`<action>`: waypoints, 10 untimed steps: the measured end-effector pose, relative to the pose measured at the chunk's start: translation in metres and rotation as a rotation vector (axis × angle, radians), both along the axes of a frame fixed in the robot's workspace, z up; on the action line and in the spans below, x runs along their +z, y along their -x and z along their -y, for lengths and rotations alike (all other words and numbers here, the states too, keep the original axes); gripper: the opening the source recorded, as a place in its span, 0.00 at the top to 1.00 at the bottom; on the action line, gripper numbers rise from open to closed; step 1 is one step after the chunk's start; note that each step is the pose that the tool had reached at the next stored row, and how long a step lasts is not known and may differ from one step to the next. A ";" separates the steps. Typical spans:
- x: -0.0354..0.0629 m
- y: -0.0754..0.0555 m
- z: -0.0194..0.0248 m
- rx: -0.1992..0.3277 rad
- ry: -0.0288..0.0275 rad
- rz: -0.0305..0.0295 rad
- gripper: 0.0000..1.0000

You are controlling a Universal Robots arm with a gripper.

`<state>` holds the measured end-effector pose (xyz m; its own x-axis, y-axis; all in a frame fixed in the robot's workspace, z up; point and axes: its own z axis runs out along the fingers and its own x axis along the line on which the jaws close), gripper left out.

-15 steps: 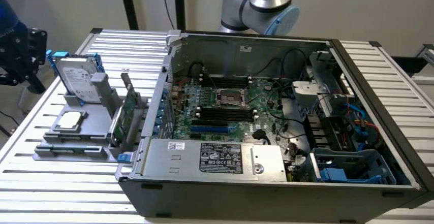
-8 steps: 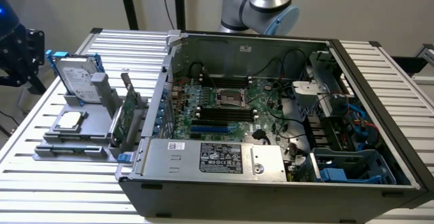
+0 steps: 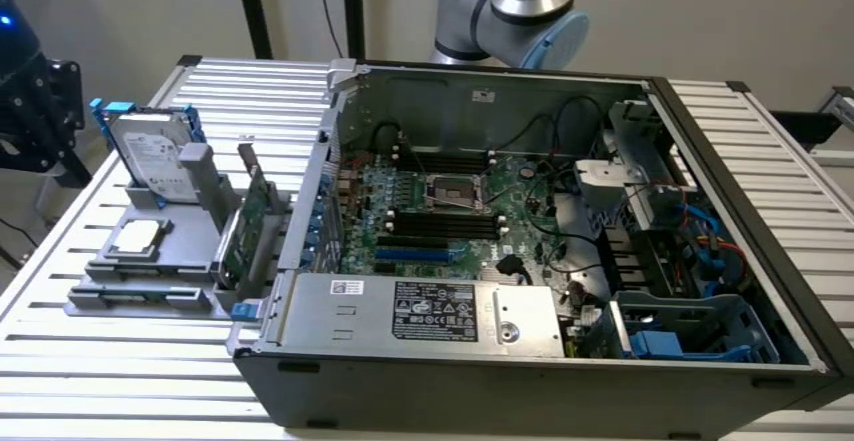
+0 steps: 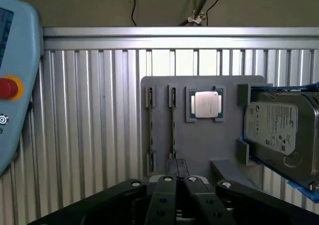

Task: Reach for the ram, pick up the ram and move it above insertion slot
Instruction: 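Pick up the ram and move it above insertion slot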

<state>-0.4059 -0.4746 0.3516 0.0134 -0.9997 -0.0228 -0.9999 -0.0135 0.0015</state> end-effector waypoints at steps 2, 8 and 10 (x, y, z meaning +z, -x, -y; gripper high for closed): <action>-0.0003 0.000 0.0000 0.032 -0.0001 0.0001 0.89; -0.0003 0.000 0.0000 0.044 -0.0001 0.0001 0.82; -0.0005 0.000 0.0000 0.044 0.0000 0.0000 0.70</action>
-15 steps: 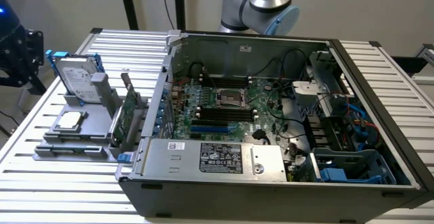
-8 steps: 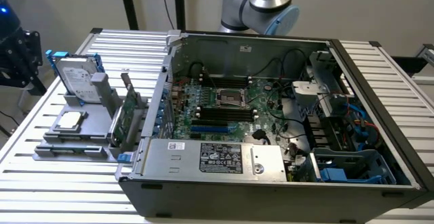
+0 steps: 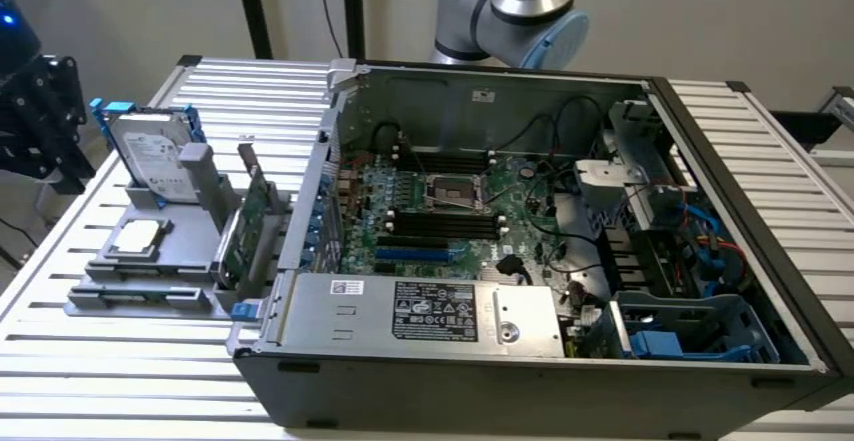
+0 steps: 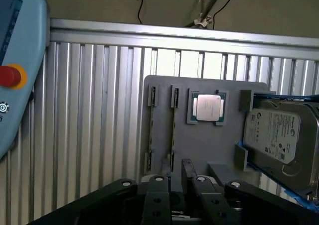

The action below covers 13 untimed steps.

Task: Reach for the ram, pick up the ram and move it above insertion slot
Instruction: 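Pick up the ram and move it above insertion slot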

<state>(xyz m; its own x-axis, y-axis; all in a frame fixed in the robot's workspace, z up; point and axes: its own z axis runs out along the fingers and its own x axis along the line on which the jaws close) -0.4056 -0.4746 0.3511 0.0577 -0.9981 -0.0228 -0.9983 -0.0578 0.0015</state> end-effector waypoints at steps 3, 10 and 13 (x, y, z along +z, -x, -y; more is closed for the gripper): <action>-0.0035 0.000 0.0001 0.000 0.0000 0.0000 0.64; -0.0162 0.000 0.0025 0.000 -0.0001 0.0001 0.58; -0.0217 0.000 0.0044 0.000 -0.0002 0.0002 0.58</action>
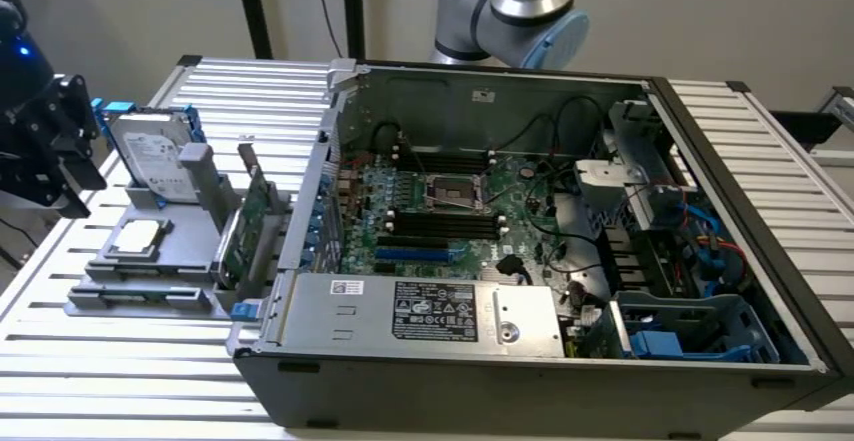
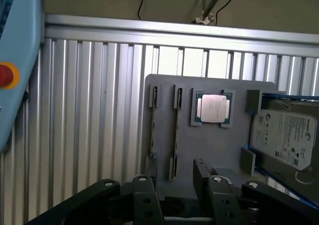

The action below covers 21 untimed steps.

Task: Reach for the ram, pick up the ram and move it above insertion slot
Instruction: 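Pick up the ram and move it above insertion slot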

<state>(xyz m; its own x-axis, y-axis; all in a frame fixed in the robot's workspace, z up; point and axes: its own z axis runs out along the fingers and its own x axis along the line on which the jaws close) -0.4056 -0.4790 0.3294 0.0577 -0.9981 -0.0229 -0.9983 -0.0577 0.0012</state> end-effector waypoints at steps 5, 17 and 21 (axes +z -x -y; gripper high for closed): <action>-0.0089 0.000 0.0032 0.000 0.0002 -0.0002 0.58; -0.0308 0.000 0.0078 0.000 0.0001 -0.0001 0.58; -0.0381 0.000 0.0090 0.000 0.0002 -0.0002 0.58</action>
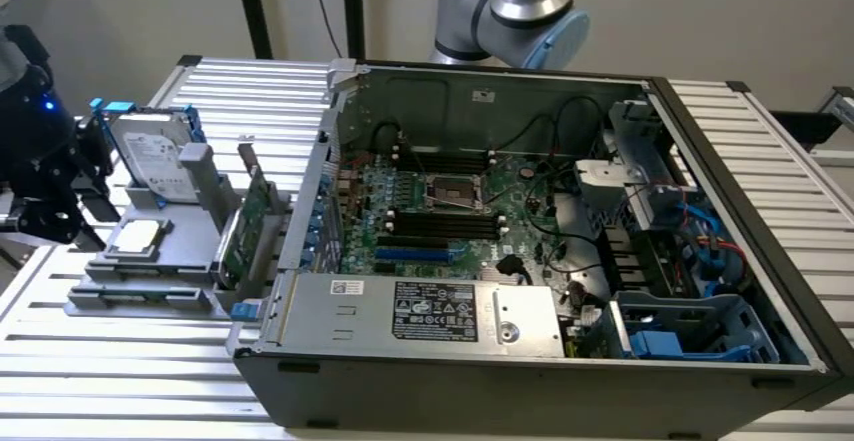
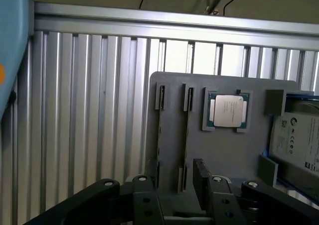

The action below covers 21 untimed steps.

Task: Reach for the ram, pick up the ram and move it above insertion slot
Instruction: 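Pick up the ram and move it above insertion slot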

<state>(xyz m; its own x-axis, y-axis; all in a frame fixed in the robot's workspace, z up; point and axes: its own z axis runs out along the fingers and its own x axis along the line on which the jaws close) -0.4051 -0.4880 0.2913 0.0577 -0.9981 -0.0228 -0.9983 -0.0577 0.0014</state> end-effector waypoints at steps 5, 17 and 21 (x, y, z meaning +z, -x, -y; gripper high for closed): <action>-0.0091 -0.001 0.0024 0.000 0.0000 0.0000 0.58; -0.0309 -0.005 0.0056 -0.003 0.0000 0.0000 0.58; -0.0383 -0.006 0.0066 -0.005 0.0000 0.0001 0.58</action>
